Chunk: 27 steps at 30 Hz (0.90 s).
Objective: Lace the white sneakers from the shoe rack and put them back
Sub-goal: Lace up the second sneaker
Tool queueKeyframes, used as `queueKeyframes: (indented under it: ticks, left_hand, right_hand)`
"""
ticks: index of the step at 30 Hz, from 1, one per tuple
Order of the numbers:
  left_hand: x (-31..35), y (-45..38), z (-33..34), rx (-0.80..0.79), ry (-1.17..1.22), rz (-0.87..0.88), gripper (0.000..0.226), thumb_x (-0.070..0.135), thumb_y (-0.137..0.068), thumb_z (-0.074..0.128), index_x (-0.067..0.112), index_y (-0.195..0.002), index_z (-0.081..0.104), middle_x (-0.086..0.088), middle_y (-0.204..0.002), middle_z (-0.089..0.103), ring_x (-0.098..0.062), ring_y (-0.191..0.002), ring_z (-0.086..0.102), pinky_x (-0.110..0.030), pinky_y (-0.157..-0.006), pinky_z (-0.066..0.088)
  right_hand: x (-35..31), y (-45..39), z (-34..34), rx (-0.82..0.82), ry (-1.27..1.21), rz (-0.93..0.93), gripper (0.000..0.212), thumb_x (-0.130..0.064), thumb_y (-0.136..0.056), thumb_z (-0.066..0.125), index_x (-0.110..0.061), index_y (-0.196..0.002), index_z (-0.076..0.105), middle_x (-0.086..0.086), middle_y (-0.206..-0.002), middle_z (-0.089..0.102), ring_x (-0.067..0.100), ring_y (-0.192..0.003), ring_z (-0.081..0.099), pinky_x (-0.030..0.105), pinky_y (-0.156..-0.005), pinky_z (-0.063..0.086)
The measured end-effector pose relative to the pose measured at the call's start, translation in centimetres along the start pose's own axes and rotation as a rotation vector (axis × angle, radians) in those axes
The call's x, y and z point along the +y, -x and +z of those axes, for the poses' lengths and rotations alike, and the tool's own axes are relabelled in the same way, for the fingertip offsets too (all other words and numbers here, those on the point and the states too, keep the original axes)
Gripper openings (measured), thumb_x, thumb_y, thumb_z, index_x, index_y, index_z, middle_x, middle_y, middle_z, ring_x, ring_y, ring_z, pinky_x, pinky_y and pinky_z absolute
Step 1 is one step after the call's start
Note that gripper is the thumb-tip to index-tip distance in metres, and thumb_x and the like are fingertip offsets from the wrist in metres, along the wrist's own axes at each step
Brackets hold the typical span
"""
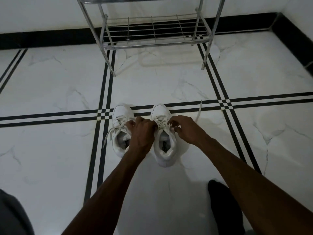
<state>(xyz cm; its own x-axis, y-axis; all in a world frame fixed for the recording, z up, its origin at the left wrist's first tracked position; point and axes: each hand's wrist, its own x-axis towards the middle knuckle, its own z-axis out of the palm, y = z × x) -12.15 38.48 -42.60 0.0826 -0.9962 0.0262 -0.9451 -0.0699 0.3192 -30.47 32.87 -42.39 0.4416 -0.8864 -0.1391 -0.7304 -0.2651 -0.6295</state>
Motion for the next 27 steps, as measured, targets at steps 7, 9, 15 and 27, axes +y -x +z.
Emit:
queueKeyframes:
  ticks: [7,9,15,27]
  left_hand:
    - [-1.6,0.3,1.1,0.06,-0.206,0.121,0.027,-0.001,-0.075,0.059,0.017,-0.095,0.064,-0.001,-0.081,0.074,-0.033,-0.099,0.056,-0.043,-0.083,0.021]
    - [-2.2,0.5,1.0,0.089,-0.256,0.169,0.037,-0.007,-0.064,0.053,0.014,-0.092,0.065,-0.002,-0.072,0.072,-0.033,-0.093,0.055,-0.043,-0.082,0.022]
    - [-1.6,0.5,0.4,-0.074,-0.195,0.054,0.031,0.003,-0.08,0.055,0.02,-0.105,0.064,-0.002,-0.089,0.074,-0.033,-0.114,0.05,-0.045,-0.087,0.02]
    - [-0.8,0.4,0.9,0.035,-0.187,0.083,0.029,0.0,-0.073,0.057,0.024,-0.087,0.065,0.005,-0.081,0.072,-0.029,-0.099,0.053,-0.046,-0.087,0.025]
  right_hand:
    - [0.8,0.6,-0.4,0.021,0.269,0.035,0.018,0.002,-0.084,0.06,-0.013,-0.093,0.054,0.006,-0.091,0.07,0.026,-0.088,0.067,0.047,-0.082,0.055]
    - [1.0,1.0,-0.1,0.053,0.399,0.009,0.021,0.001,-0.088,0.052,-0.012,-0.104,0.052,0.01,-0.098,0.068,0.03,-0.097,0.063,0.046,-0.083,0.052]
    - [1.1,0.3,0.4,-0.016,0.18,0.079,0.015,0.0,-0.087,0.057,-0.012,-0.096,0.055,0.009,-0.098,0.066,0.029,-0.094,0.061,0.049,-0.079,0.053]
    - [1.0,0.2,1.2,0.139,0.059,0.066,0.012,0.007,-0.08,0.069,-0.004,-0.083,0.069,0.013,-0.088,0.067,0.026,-0.084,0.064,0.04,-0.073,0.055]
